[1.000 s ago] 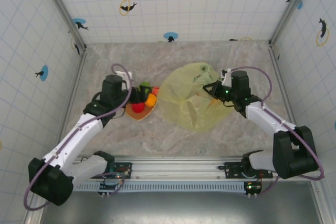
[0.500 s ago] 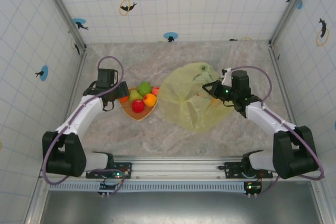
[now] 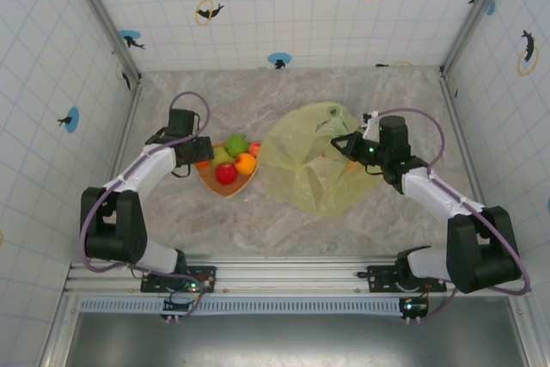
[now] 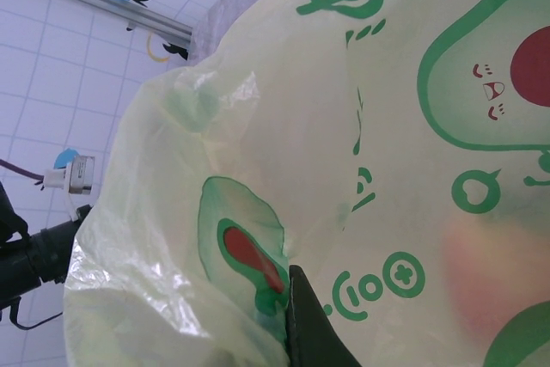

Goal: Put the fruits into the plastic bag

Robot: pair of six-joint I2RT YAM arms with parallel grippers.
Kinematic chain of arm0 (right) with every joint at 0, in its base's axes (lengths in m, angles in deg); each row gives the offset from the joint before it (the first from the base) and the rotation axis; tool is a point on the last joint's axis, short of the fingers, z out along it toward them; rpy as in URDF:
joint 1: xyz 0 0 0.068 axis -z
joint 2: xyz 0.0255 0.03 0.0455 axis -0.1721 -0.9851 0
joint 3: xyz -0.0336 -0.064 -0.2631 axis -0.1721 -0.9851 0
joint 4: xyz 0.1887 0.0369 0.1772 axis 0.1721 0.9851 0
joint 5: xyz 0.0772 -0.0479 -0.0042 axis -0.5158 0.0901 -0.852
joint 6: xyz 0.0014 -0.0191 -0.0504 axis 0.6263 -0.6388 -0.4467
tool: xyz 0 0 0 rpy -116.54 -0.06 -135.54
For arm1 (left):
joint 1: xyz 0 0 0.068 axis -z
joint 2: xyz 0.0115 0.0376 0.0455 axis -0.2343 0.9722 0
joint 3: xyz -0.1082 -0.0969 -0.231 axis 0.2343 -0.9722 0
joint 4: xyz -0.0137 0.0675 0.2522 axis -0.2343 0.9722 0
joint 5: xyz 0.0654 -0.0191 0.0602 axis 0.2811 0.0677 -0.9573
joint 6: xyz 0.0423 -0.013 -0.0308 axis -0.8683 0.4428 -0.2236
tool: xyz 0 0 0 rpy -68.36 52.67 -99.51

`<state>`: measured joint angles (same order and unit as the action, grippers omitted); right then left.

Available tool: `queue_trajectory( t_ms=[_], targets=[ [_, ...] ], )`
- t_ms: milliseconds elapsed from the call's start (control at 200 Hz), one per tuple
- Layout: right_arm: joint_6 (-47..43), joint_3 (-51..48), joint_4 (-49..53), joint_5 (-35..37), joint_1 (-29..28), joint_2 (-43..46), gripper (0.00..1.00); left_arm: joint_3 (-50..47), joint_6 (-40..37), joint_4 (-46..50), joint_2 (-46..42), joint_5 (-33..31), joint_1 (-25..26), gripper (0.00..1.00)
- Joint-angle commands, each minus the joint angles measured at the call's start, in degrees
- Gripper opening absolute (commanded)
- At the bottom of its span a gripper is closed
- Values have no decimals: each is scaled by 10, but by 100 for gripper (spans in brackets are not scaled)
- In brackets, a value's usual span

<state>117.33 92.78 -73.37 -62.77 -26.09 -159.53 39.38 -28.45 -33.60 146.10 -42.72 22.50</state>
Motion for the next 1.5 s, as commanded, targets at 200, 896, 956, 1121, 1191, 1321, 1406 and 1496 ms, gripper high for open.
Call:
queue_trajectory(
  t_ms=[200, 896, 956, 1121, 1191, 1321, 1406, 1496],
  targets=[
    [1, -14, -29, -3, -5, 8, 0, 14, -18, 10, 37, 18, -7, 77],
    [7, -24, -39, -2, -12, 4, 0, 14, -34, 0, 50, 44, -23, 63],
    [7, -24, -39, -2, -12, 4, 0, 14, -33, -2, 45, 43, -24, 61],
    [7, -21, -39, -2, -13, 3, 0, 14, -30, -10, 24, 34, -24, 58],
    [7, -18, -37, -2, -13, 3, 0, 10, -28, -15, 9, 29, -25, 57],
    [9, -13, -35, -3, -12, 2, 0, -6, -8, -27, -45, 37, -24, 56],
    [11, -10, -34, -3, -12, 1, 0, -23, 11, -38, -95, 61, -24, 55],
    [16, -8, -36, -3, -12, -1, 0, -39, 34, -41, -139, 115, -14, 55]
  ],
)
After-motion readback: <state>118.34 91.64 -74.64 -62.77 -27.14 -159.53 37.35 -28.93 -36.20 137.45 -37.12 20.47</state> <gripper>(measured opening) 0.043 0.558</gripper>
